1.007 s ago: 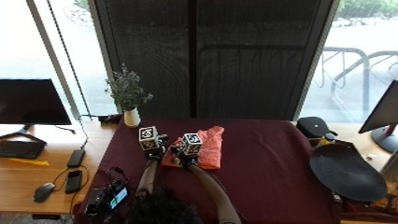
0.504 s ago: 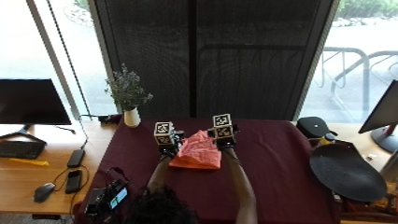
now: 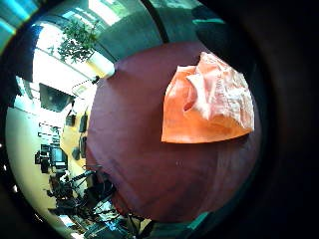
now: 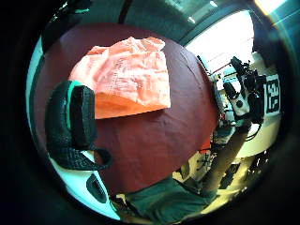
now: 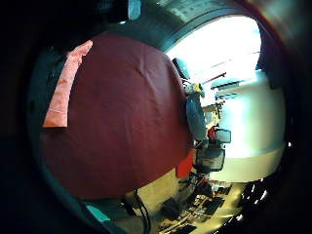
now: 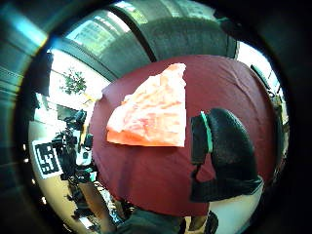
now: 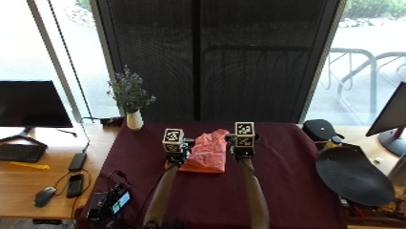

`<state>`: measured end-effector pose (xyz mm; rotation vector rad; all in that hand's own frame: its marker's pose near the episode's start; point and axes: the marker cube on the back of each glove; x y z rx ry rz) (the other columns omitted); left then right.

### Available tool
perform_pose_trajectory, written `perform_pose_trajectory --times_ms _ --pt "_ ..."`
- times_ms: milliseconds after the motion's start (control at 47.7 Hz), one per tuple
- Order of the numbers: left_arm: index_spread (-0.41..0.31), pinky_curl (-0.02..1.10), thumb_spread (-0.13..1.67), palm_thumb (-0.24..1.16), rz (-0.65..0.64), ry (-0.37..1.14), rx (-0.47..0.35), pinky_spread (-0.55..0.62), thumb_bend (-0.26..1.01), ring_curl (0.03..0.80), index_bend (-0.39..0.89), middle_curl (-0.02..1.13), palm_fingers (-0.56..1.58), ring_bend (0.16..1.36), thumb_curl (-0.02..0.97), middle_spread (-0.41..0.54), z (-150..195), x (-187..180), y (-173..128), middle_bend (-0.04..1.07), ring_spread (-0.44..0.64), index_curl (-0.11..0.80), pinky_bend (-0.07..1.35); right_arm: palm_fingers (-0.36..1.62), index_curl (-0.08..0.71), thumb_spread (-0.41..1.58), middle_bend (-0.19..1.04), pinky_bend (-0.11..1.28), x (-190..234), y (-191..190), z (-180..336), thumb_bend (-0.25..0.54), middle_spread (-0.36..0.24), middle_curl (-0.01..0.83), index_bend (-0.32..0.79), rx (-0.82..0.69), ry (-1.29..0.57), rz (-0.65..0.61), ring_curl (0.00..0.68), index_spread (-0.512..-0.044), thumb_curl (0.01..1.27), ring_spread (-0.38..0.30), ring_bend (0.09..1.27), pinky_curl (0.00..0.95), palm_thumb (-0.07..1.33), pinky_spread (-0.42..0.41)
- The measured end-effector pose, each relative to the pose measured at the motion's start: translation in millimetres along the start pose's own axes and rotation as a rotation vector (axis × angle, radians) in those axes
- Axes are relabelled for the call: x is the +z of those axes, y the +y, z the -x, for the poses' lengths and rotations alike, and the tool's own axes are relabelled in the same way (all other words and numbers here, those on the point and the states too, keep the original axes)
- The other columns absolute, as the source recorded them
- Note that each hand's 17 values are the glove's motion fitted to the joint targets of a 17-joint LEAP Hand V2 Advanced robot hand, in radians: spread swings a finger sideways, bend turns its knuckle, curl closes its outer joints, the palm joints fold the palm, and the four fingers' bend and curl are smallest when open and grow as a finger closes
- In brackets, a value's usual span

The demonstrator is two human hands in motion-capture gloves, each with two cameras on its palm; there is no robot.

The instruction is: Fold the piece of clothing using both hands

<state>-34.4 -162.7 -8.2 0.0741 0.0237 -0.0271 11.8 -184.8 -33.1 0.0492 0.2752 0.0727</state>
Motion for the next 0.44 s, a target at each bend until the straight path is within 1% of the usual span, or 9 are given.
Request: perform_pose_trajectory --times_ms 63,105,126,210,252,294,336,378,441 --pt "-0.115 0.36 1.49 0.43 0.077 -0.043 -0.058 0.34 0.09 0.34 0.14 0.44 0.46 0.49 0.28 -0.116 2.6 -13.3 18.0 0.2 0.08 0.337 0.28 0.34 0.308 1.37 0.17 0.54 -1.1 1.2 -3.2 -0.012 -0.026 0.351 0.14 0.008 -0.016 -0.002 0.317 -0.352 0.39 0.106 0.24 0.319 0.67 0.259" --pt "-0.116 0.36 1.48 0.44 0.069 -0.096 -0.1 0.34 0.09 0.341 0.13 0.44 0.46 0.49 0.283 -0.116 5.7 -25.2 27.3 0.2 0.08 0.335 0.28 0.33 0.308 1.37 0.18 0.53 -3.6 3.6 -4.8 -0.011 -0.021 0.352 0.14 0.01 -0.028 -0.009 0.318 -0.353 0.38 0.113 0.24 0.32 0.67 0.26" --pt "-0.116 0.36 1.48 0.44 0.055 -0.108 -0.104 0.34 0.09 0.341 0.13 0.44 0.46 0.49 0.284 -0.116 6.6 -27.1 27.8 0.2 0.08 0.335 0.28 0.33 0.308 1.37 0.17 0.53 -5.2 5.2 -5.4 -0.011 -0.02 0.349 0.15 0.009 -0.035 -0.013 0.319 -0.353 0.38 0.115 0.24 0.322 0.67 0.261" --pt "-0.116 0.36 1.47 0.44 0.008 -0.081 -0.06 0.34 0.08 0.341 0.13 0.45 0.46 0.49 0.287 -0.116 8.1 -13.2 14.2 0.2 0.08 0.333 0.28 0.32 0.306 1.38 0.18 0.53 -7.0 7.9 -6.9 -0.01 -0.018 0.348 0.15 0.012 -0.041 -0.026 0.318 -0.355 0.38 0.119 0.23 0.322 0.66 0.26" --pt "-0.116 0.36 1.47 0.45 0.056 -0.049 -0.038 0.34 0.08 0.339 0.14 0.45 0.46 0.49 0.288 -0.116 6.6 -8.1 15.4 0.2 0.08 0.333 0.28 0.31 0.307 1.38 0.17 0.53 -5.5 8.6 -8.2 -0.01 -0.017 0.347 0.15 0.018 -0.038 -0.029 0.321 -0.354 0.38 0.121 0.24 0.325 0.66 0.266" --pt "-0.116 0.36 1.47 0.45 0.122 -0.054 -0.059 0.34 0.08 0.339 0.14 0.45 0.46 0.49 0.289 -0.116 6.7 -14.9 27.0 0.2 0.08 0.333 0.28 0.31 0.306 1.38 0.17 0.53 -4.1 10.0 -8.6 -0.009 -0.016 0.345 0.14 0.021 -0.04 -0.022 0.322 -0.354 0.38 0.123 0.24 0.325 0.67 0.267" --pt "-0.116 0.37 1.47 0.45 0.079 -0.068 -0.071 0.34 0.08 0.338 0.14 0.45 0.46 0.48 0.289 -0.116 10.0 -14.3 23.9 0.2 0.08 0.333 0.28 0.3 0.305 1.38 0.17 0.53 -3.2 11.2 -8.5 -0.009 -0.016 0.343 0.14 0.025 -0.045 -0.013 0.324 -0.355 0.38 0.125 0.25 0.328 0.67 0.268" --pt "-0.116 0.37 1.47 0.45 0.017 -0.053 -0.051 0.34 0.07 0.338 0.14 0.45 0.46 0.48 0.29 -0.116 11.8 -7.2 13.9 0.2 0.08 0.332 0.28 0.3 0.305 1.38 0.17 0.53 -3.2 12.2 -8.5 -0.009 -0.016 0.34 0.15 0.029 -0.048 -0.006 0.326 -0.355 0.38 0.126 0.25 0.33 0.67 0.269" --pt "-0.116 0.37 1.47 0.46 0.051 -0.057 -0.06 0.34 0.08 0.338 0.14 0.45 0.46 0.48 0.295 -0.116 10.2 -21.7 29.5 0.2 0.08 0.332 0.28 0.29 0.303 1.38 0.16 0.54 -2.5 12.4 -8.0 -0.009 -0.013 0.337 0.15 0.026 -0.054 0.001 0.327 -0.354 0.38 0.127 0.26 0.334 0.67 0.27"
